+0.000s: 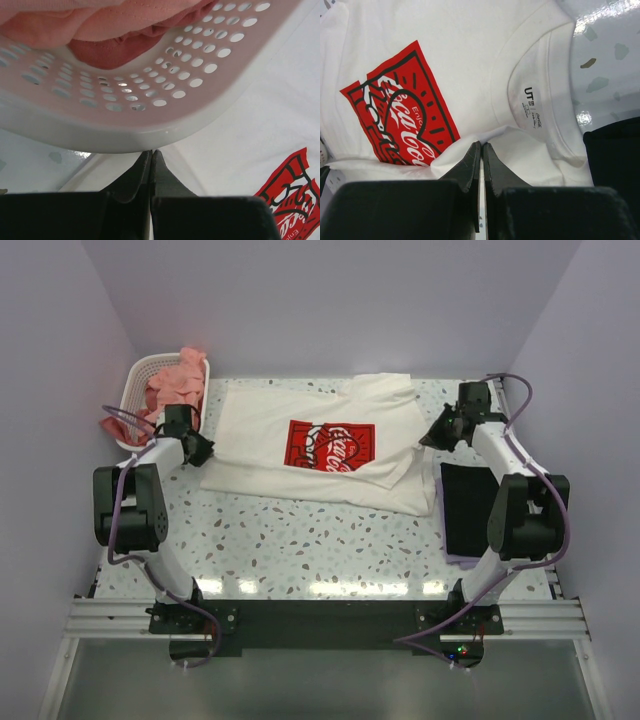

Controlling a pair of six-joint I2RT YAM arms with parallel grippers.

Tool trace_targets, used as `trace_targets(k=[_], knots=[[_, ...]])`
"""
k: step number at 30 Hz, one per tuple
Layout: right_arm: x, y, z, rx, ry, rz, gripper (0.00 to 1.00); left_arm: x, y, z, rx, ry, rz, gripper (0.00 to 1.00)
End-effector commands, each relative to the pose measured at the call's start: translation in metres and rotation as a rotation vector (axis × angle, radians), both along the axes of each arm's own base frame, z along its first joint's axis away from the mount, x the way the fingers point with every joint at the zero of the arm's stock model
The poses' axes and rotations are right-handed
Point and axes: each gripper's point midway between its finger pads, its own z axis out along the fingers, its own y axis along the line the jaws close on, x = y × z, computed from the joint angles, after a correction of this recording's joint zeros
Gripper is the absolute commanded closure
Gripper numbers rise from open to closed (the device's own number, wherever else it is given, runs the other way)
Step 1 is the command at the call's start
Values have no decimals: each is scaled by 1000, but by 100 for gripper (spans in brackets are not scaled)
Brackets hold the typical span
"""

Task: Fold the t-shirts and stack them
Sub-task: Fold the tshirt

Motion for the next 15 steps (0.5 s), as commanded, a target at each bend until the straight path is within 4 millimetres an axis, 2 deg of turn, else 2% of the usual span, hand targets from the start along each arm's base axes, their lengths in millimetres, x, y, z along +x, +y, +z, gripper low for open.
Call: trace_targets(k=[1,3,6,9,10,11,13,14,15], knots=[[15,0,19,8,-75,1,100,24,5,19,8,-87,-13,100],[15,-1,16,4,-70,2,100,24,4,19,7,-88,-20,99],[17,0,14,7,-72,15,100,25,4,26,12,-115,-39,89],[21,2,10,8,-67,33,99,27,-1,38,9,-170,-72,67],[23,3,10,10,-69,41,94,27,-1,40,12,-182,-74,55],[26,3,6,10,-62,50,82,27,-5,48,-1,-204,-94,50],[32,5,10,6,-77,78,69,27,-11,53,-17,-228,-121,40],[34,7,10,6,-78,89,59,26,-13,59,-23,-242,-130,39],[35,8,12,6,-78,99,56,25,-15,62,-29,-249,-137,38]])
